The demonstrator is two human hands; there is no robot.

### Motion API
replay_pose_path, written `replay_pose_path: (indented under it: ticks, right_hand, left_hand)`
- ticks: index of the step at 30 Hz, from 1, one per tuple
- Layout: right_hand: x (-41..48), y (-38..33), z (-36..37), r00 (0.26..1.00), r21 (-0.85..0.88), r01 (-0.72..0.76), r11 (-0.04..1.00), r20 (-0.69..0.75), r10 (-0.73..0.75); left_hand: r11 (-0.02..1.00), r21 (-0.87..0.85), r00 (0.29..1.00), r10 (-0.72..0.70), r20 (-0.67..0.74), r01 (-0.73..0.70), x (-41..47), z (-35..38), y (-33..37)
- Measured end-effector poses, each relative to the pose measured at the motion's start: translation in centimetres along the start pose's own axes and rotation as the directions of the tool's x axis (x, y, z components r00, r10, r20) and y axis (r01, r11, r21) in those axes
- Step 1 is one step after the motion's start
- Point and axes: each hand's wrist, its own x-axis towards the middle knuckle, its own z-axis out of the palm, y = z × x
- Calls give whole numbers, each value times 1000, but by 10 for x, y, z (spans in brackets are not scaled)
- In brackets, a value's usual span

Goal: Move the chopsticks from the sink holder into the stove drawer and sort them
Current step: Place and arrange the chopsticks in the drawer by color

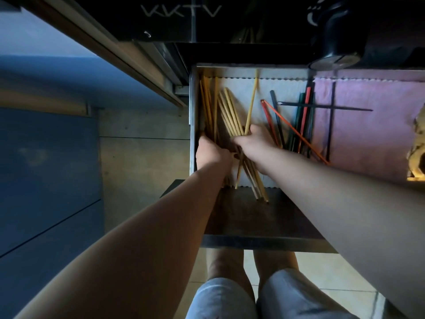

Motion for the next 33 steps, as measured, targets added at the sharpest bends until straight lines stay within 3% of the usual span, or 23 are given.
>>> replay_pose_path:
  ticks: [6,9,12,15,19,23,29,33]
  right_hand:
    - [5,3,-3,991,34,24,999,-131,-20]
    - [7,0,2,994,-17,18,1000,-106,-19]
    - [13,-2,4,979,-12,8,1000,-204,-10]
    - [15,2,0,970,-6,-3,1000,-244,1]
    - [14,10,-4,965,-81,14,997,-259,-35]
    - [15,14,-6,978,-102,55,993,-194,-74]
    - [18,16,-15,987,-129,61,990,-141,-80]
    - [18,12,-12,994,-172,72,983,-72,-85]
  left_hand:
    - [997,42,997,61,45,-63,-4,-6,5]
    - [988,117,994,89,69,-97,0,-10,4]
    - [961,216,982,153,111,-174,2,-11,3]
    - [859,396,942,254,218,-323,2,-7,0]
    - [682,599,897,209,390,-420,9,5,-9]
    - [548,694,883,253,395,-467,14,8,-8]
    - [577,711,915,216,341,-401,17,9,-3]
    - [411,805,898,294,328,-429,8,12,-13]
